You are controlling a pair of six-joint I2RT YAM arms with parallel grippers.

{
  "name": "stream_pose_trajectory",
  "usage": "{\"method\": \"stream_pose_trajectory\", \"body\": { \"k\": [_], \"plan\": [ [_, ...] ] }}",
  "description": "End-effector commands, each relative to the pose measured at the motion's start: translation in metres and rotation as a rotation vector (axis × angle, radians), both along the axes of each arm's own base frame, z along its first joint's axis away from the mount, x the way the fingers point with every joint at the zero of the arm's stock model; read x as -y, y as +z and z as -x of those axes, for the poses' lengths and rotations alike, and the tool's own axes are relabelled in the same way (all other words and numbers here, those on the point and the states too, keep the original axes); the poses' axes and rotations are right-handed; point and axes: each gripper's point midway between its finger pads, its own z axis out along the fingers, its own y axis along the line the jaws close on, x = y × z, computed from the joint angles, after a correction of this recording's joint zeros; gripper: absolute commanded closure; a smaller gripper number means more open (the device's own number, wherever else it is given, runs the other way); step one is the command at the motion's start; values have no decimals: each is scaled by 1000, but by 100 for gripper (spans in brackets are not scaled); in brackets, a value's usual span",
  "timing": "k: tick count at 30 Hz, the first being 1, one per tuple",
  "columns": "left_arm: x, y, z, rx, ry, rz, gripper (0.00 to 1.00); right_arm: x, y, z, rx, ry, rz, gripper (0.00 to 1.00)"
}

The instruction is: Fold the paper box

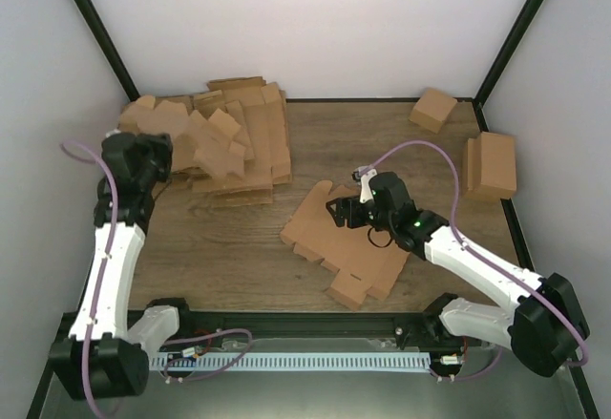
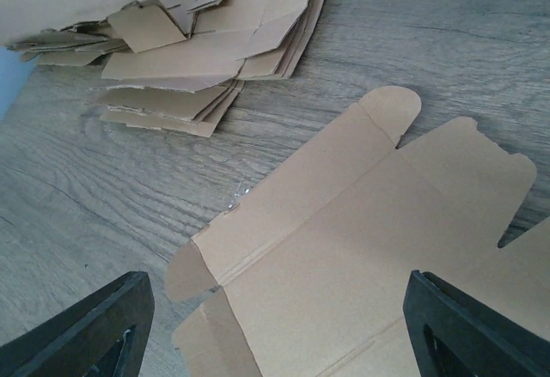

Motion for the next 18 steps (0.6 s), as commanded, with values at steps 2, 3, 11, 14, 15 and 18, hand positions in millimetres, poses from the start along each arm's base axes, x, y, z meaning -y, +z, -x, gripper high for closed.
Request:
{"method": "stream_pose_trajectory", "body": {
  "k": [2,3,11,14,15,18],
  "plan": [
    [-10,75,-44,163,39,-20,96,3,25,-2,46,-19,-26,17],
    [-13,84,-53,173,53,-24,96,4,24,-1,44,-19,-26,17],
    [-49,48,-104,81,158,4,96,17,22,4,40,-59,-1,17],
    [-66,-20,-105,-85,206,5,48,21,16,6,28,-74,9,16],
    [-70,-45,-101,-173,223,0,19,21,12,7,17,-74,14,15],
    [-67,-104,-82,-416,155,-82,0,23,-3,10,-43,-80,37,14]
  ]
}}
